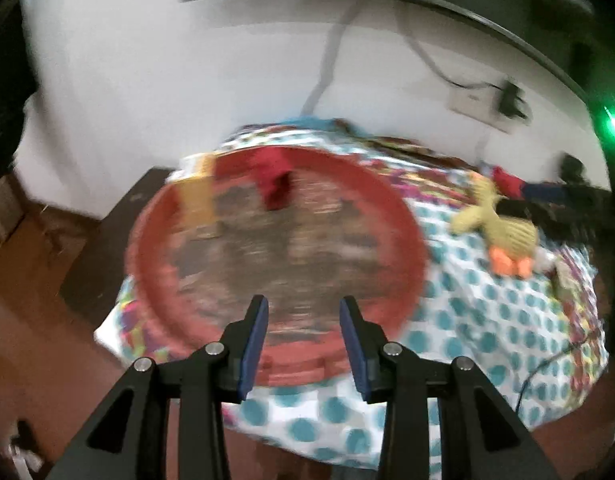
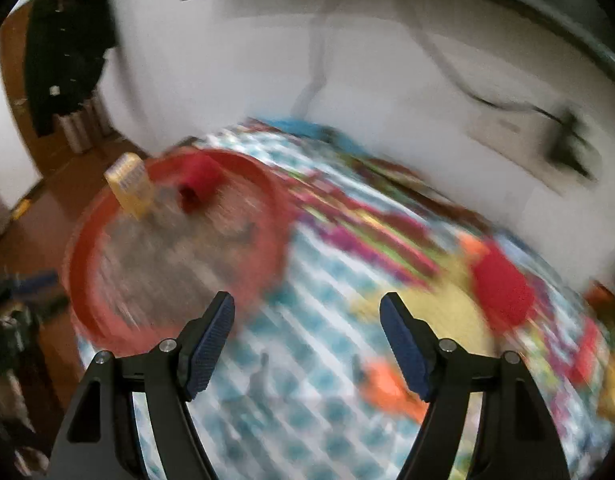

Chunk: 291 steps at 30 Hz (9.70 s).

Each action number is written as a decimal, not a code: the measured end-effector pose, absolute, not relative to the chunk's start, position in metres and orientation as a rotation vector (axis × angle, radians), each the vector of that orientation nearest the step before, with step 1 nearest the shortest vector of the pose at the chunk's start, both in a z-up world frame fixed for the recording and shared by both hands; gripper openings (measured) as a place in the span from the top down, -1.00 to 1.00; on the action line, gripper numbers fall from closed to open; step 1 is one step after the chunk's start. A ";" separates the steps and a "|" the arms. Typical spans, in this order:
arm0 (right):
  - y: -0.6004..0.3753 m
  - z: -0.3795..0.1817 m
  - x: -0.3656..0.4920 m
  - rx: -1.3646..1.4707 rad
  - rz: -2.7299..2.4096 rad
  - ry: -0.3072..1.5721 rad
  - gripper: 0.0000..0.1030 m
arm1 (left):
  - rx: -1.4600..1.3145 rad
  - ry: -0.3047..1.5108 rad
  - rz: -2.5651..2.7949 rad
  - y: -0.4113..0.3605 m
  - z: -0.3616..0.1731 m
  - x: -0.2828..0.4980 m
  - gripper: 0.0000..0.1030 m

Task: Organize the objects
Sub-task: 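Grasp the cream QR-code box with the right gripper while the left grasps the light blue sock, then lift the light blue sock with the left gripper while the right holds the cream box, then carry the light blue sock over the red tray and open the left gripper, then carry the cream QR-code box over the red tray and open the right gripper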

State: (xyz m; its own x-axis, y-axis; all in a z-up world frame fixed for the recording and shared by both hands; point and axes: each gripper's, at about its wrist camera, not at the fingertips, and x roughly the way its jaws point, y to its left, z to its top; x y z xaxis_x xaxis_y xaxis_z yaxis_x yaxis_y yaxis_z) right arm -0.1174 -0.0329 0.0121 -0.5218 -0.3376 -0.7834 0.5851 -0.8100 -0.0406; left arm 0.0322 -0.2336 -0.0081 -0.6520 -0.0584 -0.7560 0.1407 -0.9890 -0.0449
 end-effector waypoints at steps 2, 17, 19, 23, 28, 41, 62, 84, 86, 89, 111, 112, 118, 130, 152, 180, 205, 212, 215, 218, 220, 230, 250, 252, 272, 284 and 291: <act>0.015 0.012 -0.099 1.119 -2.395 0.425 -0.42 | 1.281 0.113 -2.814 -0.203 -0.005 0.025 0.27; 0.171 -0.054 -0.089 1.335 -2.556 0.273 -0.40 | 1.598 0.091 -3.001 -0.038 -0.043 -0.041 0.27; 0.169 -0.061 -0.096 1.338 -2.562 0.236 -0.39 | 1.631 0.065 -3.031 -0.028 -0.046 -0.042 0.27; 0.171 -0.072 -0.112 1.357 -2.581 0.168 -0.35 | 1.679 0.016 -3.044 -0.013 -0.052 -0.049 0.27; 0.172 -0.084 -0.126 1.373 -2.577 0.140 -0.28 | 1.728 -0.030 -3.040 0.007 -0.064 -0.061 0.27; 0.186 -0.094 -0.130 1.341 -2.532 0.170 0.45 | 1.695 -0.285 -3.188 0.073 -0.056 -0.080 0.27; 0.232 -0.072 -0.157 1.241 -2.660 0.105 0.46 | 1.667 -0.639 -3.156 0.130 -0.067 -0.165 0.27; 0.227 -0.093 -0.215 1.264 -2.764 0.087 0.45 | 1.661 -0.310 -3.178 0.106 -0.065 -0.177 0.59; 0.226 -0.094 -0.215 1.272 -2.763 0.096 0.45 | 1.648 -0.303 -3.185 0.105 -0.062 -0.175 0.59; 0.224 -0.097 -0.216 1.283 -2.750 0.108 0.45 | 1.644 -0.231 -3.205 0.101 -0.055 -0.170 0.60; 0.222 -0.101 -0.220 1.319 -2.767 0.138 0.45 | 1.694 -0.126 -3.224 0.098 -0.039 -0.158 0.55; 0.221 -0.101 -0.219 1.318 -2.768 0.141 0.45 | 1.695 -0.119 -3.232 0.098 -0.038 -0.159 0.47; 0.222 -0.102 -0.219 1.318 -2.761 0.129 0.42 | 1.639 -0.242 -3.196 0.102 -0.036 -0.170 0.07; 0.222 -0.102 -0.219 1.319 -2.756 0.115 0.42 | 1.743 -0.319 -3.120 0.114 -0.083 -0.205 0.05; 0.223 -0.102 -0.221 1.322 -2.757 0.109 0.42 | 1.682 -0.333 -3.194 0.112 -0.073 -0.190 0.48; 0.222 -0.103 -0.220 1.325 -2.762 0.104 0.42 | 1.584 -0.047 -3.253 0.030 -0.012 -0.130 0.48; 0.220 -0.103 -0.220 1.327 -2.768 0.109 0.42 | 1.303 0.115 -2.717 -0.220 -0.016 -0.098 0.48; 0.219 -0.103 -0.220 1.328 -2.770 0.112 0.42 | 1.250 0.207 -2.582 -0.284 -0.022 -0.117 0.48; 0.219 -0.103 -0.220 1.328 -2.770 0.109 0.41 | 1.241 0.250 -2.545 -0.305 -0.024 -0.127 0.48; 0.219 -0.103 -0.220 1.329 -2.771 0.110 0.41 | 1.240 0.310 -2.524 -0.326 -0.028 -0.140 0.47; 0.218 -0.103 -0.220 1.329 -2.772 0.111 0.41 | 1.242 0.308 -2.513 -0.333 -0.031 -0.147 0.47; 0.217 -0.103 -0.220 1.329 -2.774 0.113 0.41 | 1.275 0.291 -2.460 -0.352 -0.050 -0.168 0.42; 0.215 -0.103 -0.220 1.330 -2.780 0.126 0.39 | 1.271 0.398 -2.457 -0.366 -0.037 -0.163 0.18; 0.216 -0.104 -0.220 1.330 -2.782 0.130 0.39 | 1.247 0.369 -2.464 -0.361 -0.031 -0.159 0.18; 0.215 -0.104 -0.220 1.330 -2.780 0.119 0.39 | 1.332 0.087 -2.644 -0.237 -0.027 -0.062 0.18; 0.223 -0.099 -0.217 1.316 -2.793 0.129 0.45 | 1.323 -0.204 -2.697 -0.185 -0.048 -0.003 0.18; 0.226 -0.069 -0.202 1.279 -2.832 0.195 0.45 | 1.290 -0.163 -2.771 -0.180 -0.048 0.011 0.18</act>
State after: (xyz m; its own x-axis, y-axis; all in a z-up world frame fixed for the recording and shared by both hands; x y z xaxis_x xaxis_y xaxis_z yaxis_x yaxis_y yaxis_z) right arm -0.2016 0.2259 -0.0686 -0.6624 0.0261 -0.7487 0.0769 -0.9917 -0.1026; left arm 0.0105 -0.1802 -0.0480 -0.6422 -0.1180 -0.7574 0.0284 -0.9911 0.1303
